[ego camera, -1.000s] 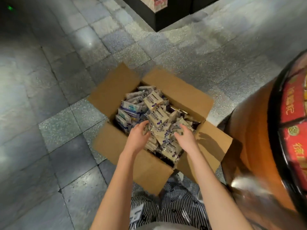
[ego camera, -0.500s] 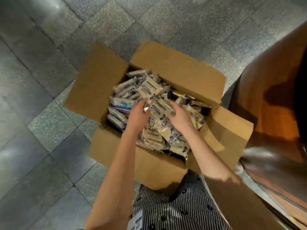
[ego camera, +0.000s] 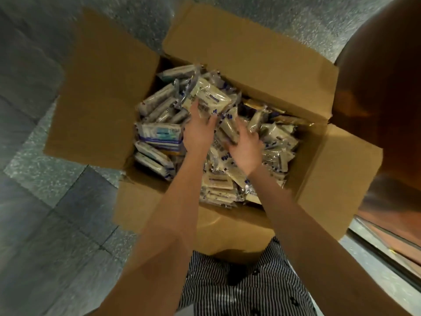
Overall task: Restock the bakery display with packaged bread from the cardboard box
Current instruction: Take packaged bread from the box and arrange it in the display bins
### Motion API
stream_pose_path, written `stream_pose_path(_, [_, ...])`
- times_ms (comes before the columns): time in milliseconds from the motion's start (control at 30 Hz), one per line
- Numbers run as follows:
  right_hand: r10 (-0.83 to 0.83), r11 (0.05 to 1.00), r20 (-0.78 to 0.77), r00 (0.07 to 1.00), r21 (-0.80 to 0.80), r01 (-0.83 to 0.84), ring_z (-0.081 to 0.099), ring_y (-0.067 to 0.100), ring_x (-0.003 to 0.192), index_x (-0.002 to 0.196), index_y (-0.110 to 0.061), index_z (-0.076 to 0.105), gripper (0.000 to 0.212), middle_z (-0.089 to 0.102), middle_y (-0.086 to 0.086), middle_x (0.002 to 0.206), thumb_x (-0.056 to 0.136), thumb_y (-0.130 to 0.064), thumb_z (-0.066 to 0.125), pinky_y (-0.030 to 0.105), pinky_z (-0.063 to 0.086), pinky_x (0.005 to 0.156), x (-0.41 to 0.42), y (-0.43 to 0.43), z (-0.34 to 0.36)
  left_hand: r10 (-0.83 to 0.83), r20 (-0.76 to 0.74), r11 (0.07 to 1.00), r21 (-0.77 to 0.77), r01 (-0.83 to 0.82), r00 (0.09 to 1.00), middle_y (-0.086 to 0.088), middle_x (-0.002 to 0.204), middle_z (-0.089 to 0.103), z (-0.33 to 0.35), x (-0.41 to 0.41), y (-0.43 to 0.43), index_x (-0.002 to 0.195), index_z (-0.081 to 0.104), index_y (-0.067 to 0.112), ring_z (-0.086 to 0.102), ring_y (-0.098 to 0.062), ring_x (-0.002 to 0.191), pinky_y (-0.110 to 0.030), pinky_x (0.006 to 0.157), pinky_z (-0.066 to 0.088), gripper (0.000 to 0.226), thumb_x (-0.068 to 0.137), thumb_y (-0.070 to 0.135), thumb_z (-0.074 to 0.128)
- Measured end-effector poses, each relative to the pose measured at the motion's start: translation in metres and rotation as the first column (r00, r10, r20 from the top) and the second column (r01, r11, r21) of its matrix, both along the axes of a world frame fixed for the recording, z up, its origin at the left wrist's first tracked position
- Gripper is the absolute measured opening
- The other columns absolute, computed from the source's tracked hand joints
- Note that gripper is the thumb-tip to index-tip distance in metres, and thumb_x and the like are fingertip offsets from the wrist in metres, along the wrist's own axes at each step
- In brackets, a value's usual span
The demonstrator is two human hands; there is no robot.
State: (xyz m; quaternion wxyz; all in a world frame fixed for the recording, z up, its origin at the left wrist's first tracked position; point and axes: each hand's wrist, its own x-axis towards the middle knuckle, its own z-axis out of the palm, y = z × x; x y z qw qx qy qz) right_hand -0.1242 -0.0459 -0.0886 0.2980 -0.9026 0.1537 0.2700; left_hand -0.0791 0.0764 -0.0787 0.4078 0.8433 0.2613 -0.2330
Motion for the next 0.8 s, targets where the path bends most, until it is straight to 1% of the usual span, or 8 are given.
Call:
stream_pose_path(200, [-0.116, 0.993, 0.022, 0.993, 0.041, 0.115, 0.053, 0.031, 0.126, 0.148, -0.021, 0.038, 0.065, 0.052, 0.009, 0.142, 0.09, -0.023, 0.068, 0.05, 0.043, 0.105, -0.011, 0.006, -0.011, 0.355, 0.007, 0.9, -0.272, -0.34, 0.935, -0.001, 0.151, 0.043, -0.009, 0.005, -0.006, 0.148, 0.037, 0.029, 0.044, -0.023, 0.136, -0.034, 0.106, 0.043, 0.067, 0.091, 0.013, 0.069])
stream_pose_path(267, [-0.14, 0.986, -0.035, 0.989, 0.087, 0.143, 0.055, 0.028, 0.12, 0.145, -0.017, 0.043, 0.059, 0.055, 0.01, 0.137, 0.091, -0.018, 0.066, 0.046, 0.046, 0.103, -0.015, 0.003, -0.004, 0.456, 0.001, 0.825, -0.376, -0.423, 0.89, -0.001, 0.148, 0.046, -0.005, 0.001, -0.006, 0.144, 0.042, 0.026, 0.048, -0.02, 0.132, -0.028, 0.101, 0.046, 0.066, 0.088, 0.003, 0.068])
stream_pose_path(367, [-0.218, 0.962, -0.091, 0.972, 0.149, 0.23, 0.059, 0.025, 0.11, 0.137, -0.015, 0.049, 0.049, 0.062, 0.006, 0.124, 0.091, -0.014, 0.066, 0.041, 0.05, 0.094, -0.027, -0.006, 0.017, 0.507, -0.035, 0.764, -0.443, -0.469, 0.861, -0.003, 0.144, 0.049, 0.008, -0.007, -0.004, 0.139, 0.046, 0.027, 0.053, -0.021, 0.126, -0.035, 0.103, 0.049, 0.061, 0.088, 0.001, 0.067])
stream_pose_path(467, [-0.303, 0.937, -0.035, 0.952, 0.169, 0.304, 0.064, 0.021, 0.091, 0.131, -0.014, 0.049, 0.042, 0.065, 0.0, 0.101, 0.092, -0.014, 0.065, 0.03, 0.052, 0.071, -0.042, -0.021, 0.055, 0.508, -0.046, 0.75, -0.467, -0.468, 0.86, -0.002, 0.144, 0.048, 0.033, -0.019, 0.003, 0.135, 0.048, 0.03, 0.052, -0.023, 0.128, -0.044, 0.104, 0.049, 0.055, 0.089, 0.004, 0.066])
stream_pose_path(533, [-0.381, 0.901, 0.022, 0.924, 0.233, 0.366, 0.065, 0.016, 0.087, 0.133, -0.013, 0.044, 0.047, 0.062, -0.01, 0.094, 0.092, -0.012, 0.066, 0.028, 0.054, 0.071, -0.05, -0.03, 0.083, 0.482, -0.021, 0.754, -0.5, -0.427, 0.876, 0.0, 0.145, 0.046, 0.055, -0.029, 0.009, 0.134, 0.049, 0.034, 0.051, -0.023, 0.129, -0.045, 0.106, 0.047, 0.057, 0.089, 0.006, 0.067])
stream_pose_path(600, [-0.44, 0.861, 0.046, 0.897, 0.306, 0.407, 0.062, 0.009, 0.098, 0.143, -0.017, 0.035, 0.06, 0.06, -0.011, 0.11, 0.092, -0.008, 0.066, 0.02, 0.051, 0.077, -0.055, -0.036, 0.109, 0.428, 0.027, 0.774, -0.528, -0.351, 0.903, 0.002, 0.148, 0.042, 0.077, -0.041, 0.016, 0.134, 0.048, 0.042, 0.046, -0.018, 0.132, -0.042, 0.108, 0.044, 0.06, 0.088, 0.008, 0.067])
stream_pose_path(700, [-0.486, 0.807, 0.104, 0.868, 0.436, 0.399, 0.051, -0.022, 0.099, 0.155, -0.022, 0.018, 0.082, 0.047, -0.011, 0.136, 0.091, 0.002, 0.063, -0.002, 0.04, 0.075, -0.061, -0.041, 0.148, 0.348, 0.07, 0.783, -0.57, -0.249, 0.935, 0.003, 0.145, 0.048, 0.113, -0.06, 0.021, 0.12, 0.046, 0.063, 0.055, -0.02, 0.125, -0.047, 0.103, 0.049, 0.058, 0.09, 0.018, 0.065])
stream_pose_path(800, [-0.523, 0.773, 0.186, 0.832, 0.515, 0.371, 0.045, -0.035, 0.088, 0.155, -0.021, 0.018, 0.086, 0.04, -0.02, 0.13, 0.087, 0.011, 0.06, -0.005, 0.037, 0.069, -0.065, -0.043, 0.182, 0.31, 0.119, 0.801, -0.568, -0.191, 0.943, 0.003, 0.128, 0.063, 0.14, -0.083, 0.024, 0.129, 0.05, 0.047, 0.067, -0.018, 0.107, -0.046, 0.092, 0.056, 0.047, 0.094, 0.019, 0.063])
